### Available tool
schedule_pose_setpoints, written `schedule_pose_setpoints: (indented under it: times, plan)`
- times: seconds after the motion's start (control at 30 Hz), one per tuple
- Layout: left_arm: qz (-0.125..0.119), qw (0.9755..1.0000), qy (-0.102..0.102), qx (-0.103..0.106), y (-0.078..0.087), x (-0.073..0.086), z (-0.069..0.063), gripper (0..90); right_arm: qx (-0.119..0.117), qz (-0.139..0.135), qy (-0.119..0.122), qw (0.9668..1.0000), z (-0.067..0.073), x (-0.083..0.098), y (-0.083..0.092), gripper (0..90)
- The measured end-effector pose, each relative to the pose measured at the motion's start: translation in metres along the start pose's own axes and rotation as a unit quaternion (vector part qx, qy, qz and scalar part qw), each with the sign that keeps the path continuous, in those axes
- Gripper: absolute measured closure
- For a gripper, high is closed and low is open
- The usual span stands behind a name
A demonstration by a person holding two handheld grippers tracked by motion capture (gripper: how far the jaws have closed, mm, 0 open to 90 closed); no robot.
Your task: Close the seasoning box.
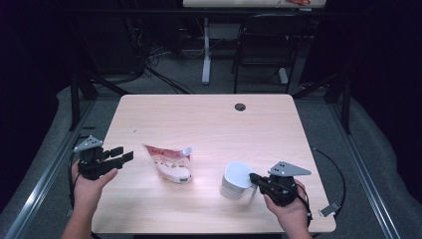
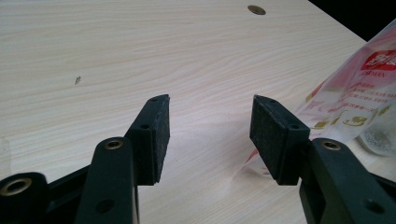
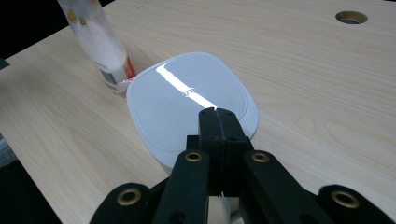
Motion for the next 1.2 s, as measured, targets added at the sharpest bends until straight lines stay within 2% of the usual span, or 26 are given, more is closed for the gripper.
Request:
schedule_pose_setpoints:
  times: [0.37, 0.47, 0.67, 0.77, 0.97, 1.2]
  plan:
    - [0.000, 1.0000, 0.002, -0.001, 0.0024, -0.0007, 0.0009, 47.9, 0.012, -0.009, 0.001, 0.9999, 0.0054, -0.0031, -0.0053, 90.0]
    - [-0.002, 1.0000, 0.000, -0.002, 0.0039, -0.0016, 0.0011, 47.9, 0.030, -0.004, 0.007, 0.9995, 0.0060, -0.0044, -0.0054, 90.0]
    - [0.000, 1.0000, 0.000, -0.003, 0.0034, -0.0010, 0.0021, 47.9, 0.045, -0.001, 0.011, 0.9989, 0.0033, -0.0052, -0.0049, 90.0]
    - [0.003, 1.0000, 0.000, -0.002, 0.0029, -0.0007, 0.0014, 47.9, 0.046, -0.007, 0.000, 0.9989, 0.0016, -0.0046, -0.0048, 90.0]
    - [0.002, 1.0000, 0.001, -0.003, 0.0029, -0.0006, 0.0014, 47.9, 0.054, -0.008, -0.006, 0.9985, 0.0013, -0.0048, -0.0051, 90.0]
    - [0.000, 1.0000, -0.001, -0.004, 0.0035, -0.0010, 0.0022, 47.9, 0.077, -0.011, -0.019, 0.9968, 0.0000, -0.0028, -0.0035, 90.0]
Point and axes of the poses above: each handheld gripper's, and its own axes: y roughly backward along the jaws, x roughly out of its underside, z roughly to its left, the point moved 6 cm from there along -y, roughly forward along the jaws
